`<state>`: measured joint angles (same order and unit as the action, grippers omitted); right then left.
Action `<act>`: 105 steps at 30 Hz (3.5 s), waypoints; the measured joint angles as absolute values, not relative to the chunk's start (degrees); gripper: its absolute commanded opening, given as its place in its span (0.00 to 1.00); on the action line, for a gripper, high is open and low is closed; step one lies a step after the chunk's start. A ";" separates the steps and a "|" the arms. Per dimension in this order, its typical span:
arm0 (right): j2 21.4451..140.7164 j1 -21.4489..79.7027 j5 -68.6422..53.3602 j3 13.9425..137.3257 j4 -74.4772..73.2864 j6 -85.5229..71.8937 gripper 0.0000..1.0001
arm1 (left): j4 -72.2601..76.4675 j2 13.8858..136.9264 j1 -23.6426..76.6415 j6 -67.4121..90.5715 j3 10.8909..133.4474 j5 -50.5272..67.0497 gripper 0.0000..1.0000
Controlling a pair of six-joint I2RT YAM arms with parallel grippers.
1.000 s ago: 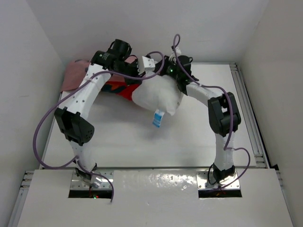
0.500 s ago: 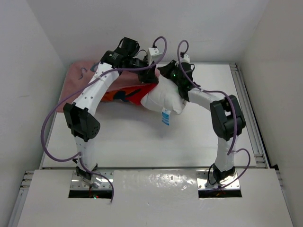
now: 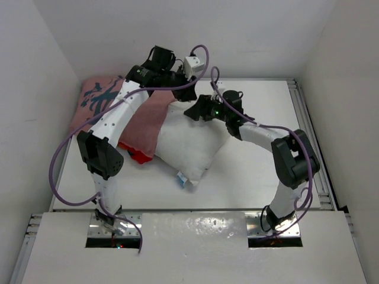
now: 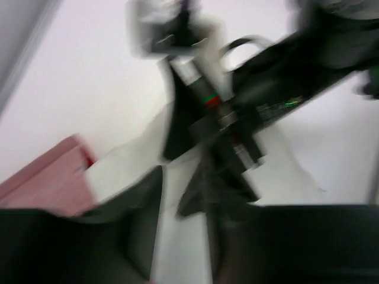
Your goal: Put the pillow into the pillowcase
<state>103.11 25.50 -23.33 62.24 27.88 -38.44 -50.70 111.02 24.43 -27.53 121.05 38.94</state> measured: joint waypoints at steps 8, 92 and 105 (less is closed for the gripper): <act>102.59 18.04 -24.38 69.10 13.15 -33.01 0.55 | -42.11 110.39 24.03 -29.28 112.60 10.09 0.64; 90.74 11.03 -31.11 72.71 -14.74 -16.29 0.74 | -36.53 104.03 31.18 -31.64 97.71 26.48 0.86; 93.27 -1.58 -37.76 63.83 -3.64 -34.33 0.55 | -35.51 93.76 21.04 -27.22 90.70 20.67 0.00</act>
